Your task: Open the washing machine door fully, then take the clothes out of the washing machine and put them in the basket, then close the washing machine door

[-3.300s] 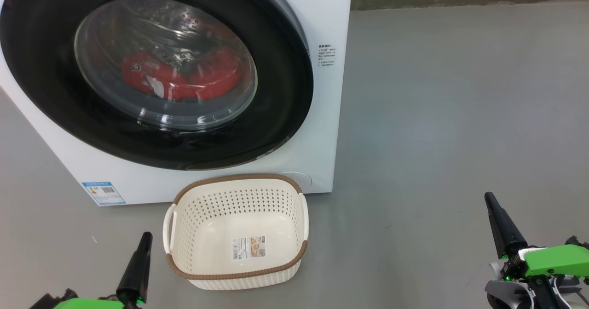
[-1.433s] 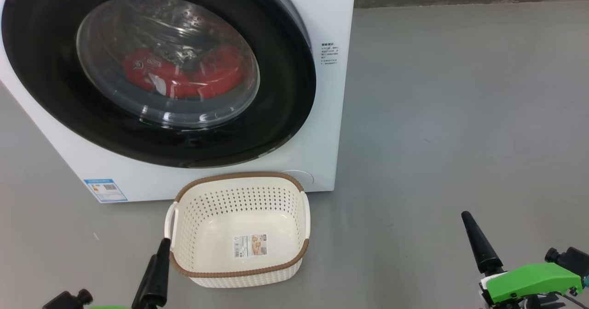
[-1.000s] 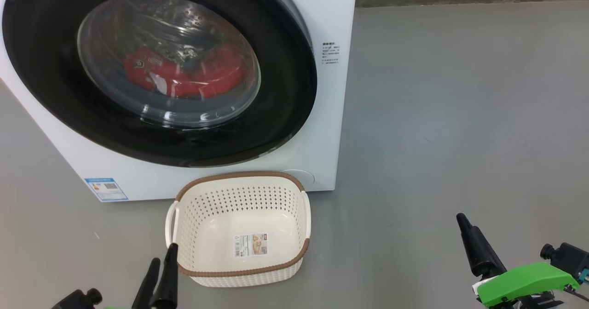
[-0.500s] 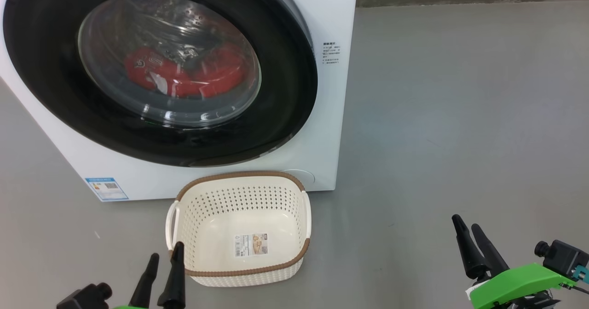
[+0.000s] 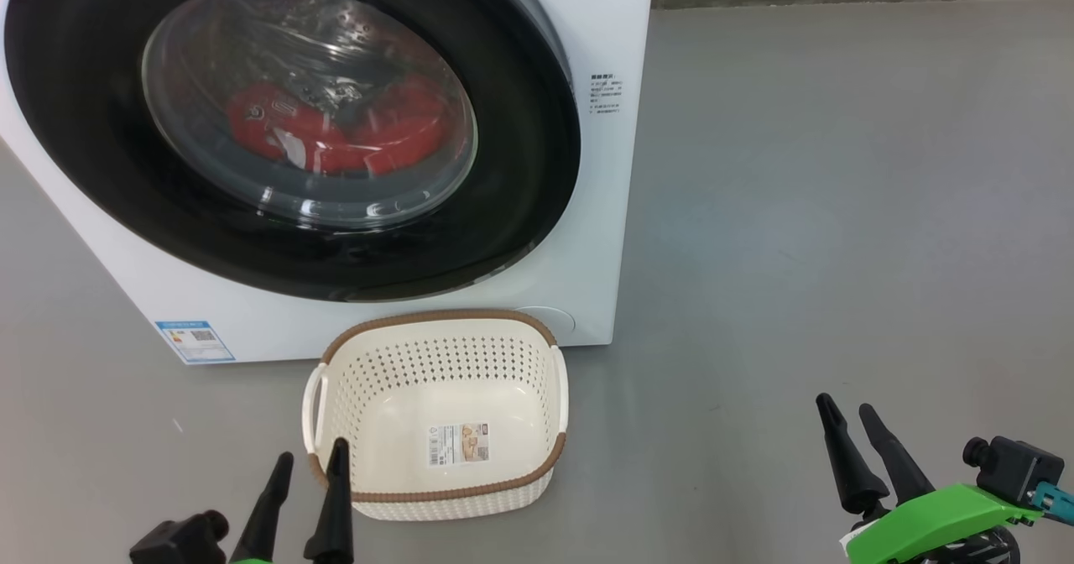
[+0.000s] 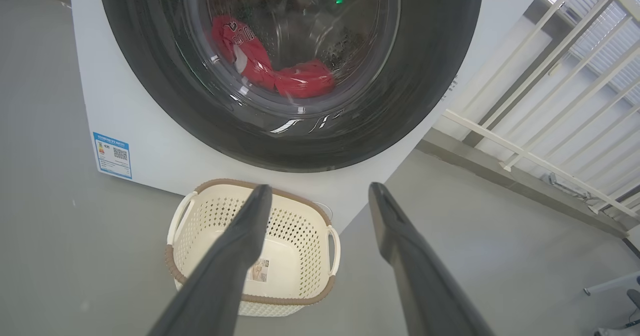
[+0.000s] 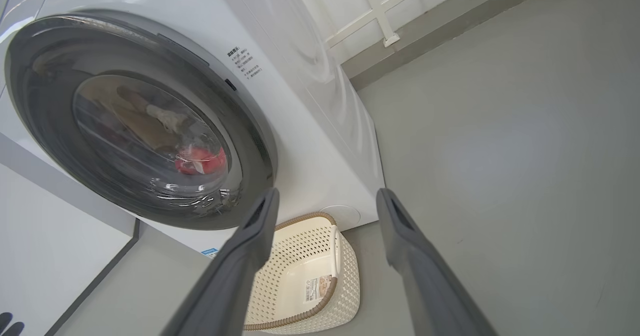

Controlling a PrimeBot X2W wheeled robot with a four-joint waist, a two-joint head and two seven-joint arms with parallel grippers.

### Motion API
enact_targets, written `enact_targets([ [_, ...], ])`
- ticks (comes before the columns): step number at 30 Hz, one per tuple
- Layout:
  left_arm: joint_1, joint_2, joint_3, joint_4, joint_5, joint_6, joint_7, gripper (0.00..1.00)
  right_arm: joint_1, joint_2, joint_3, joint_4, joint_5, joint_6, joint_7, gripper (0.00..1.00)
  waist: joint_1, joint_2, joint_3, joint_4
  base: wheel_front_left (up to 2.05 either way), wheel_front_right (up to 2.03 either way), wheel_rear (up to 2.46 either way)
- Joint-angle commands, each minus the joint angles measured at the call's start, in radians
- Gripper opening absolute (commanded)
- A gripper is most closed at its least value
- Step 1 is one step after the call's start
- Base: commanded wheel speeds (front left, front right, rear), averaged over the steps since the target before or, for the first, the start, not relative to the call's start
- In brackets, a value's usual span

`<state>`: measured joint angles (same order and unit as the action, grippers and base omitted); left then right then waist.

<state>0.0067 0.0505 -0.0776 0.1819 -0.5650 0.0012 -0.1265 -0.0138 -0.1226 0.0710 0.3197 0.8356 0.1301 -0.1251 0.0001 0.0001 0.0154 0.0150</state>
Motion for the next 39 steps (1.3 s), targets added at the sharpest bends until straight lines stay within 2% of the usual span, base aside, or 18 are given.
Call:
enact_targets([
  [1, -0.007, 0.017, 0.014, -0.035, 0.042, 0.012, -0.017, 1.0, -0.022, -0.022, 0.016, -0.029, -0.039, 0.0, -0.018, 1.0, 0.0, -0.0001, 0.0, 0.0, 0.0, 0.0, 0.0],
  [24, 0.007, 0.022, -0.015, -0.049, 0.308, 0.056, -0.082, 1.0, 0.002, -0.036, 0.012, -0.033, -0.256, 0.001, -0.083, 1.0, 0.0, -0.0001, -0.001, 0.0, 0.0, 0.0, 0.0],
  [39, 0.019, 0.019, -0.014, -0.043, 0.476, 0.064, -0.126, 1.0, 0.026, -0.026, -0.01, -0.033, -0.412, 0.001, -0.127, 1.0, 0.0, -0.0001, -0.004, 0.0, 0.0, 0.0, 0.0],
])
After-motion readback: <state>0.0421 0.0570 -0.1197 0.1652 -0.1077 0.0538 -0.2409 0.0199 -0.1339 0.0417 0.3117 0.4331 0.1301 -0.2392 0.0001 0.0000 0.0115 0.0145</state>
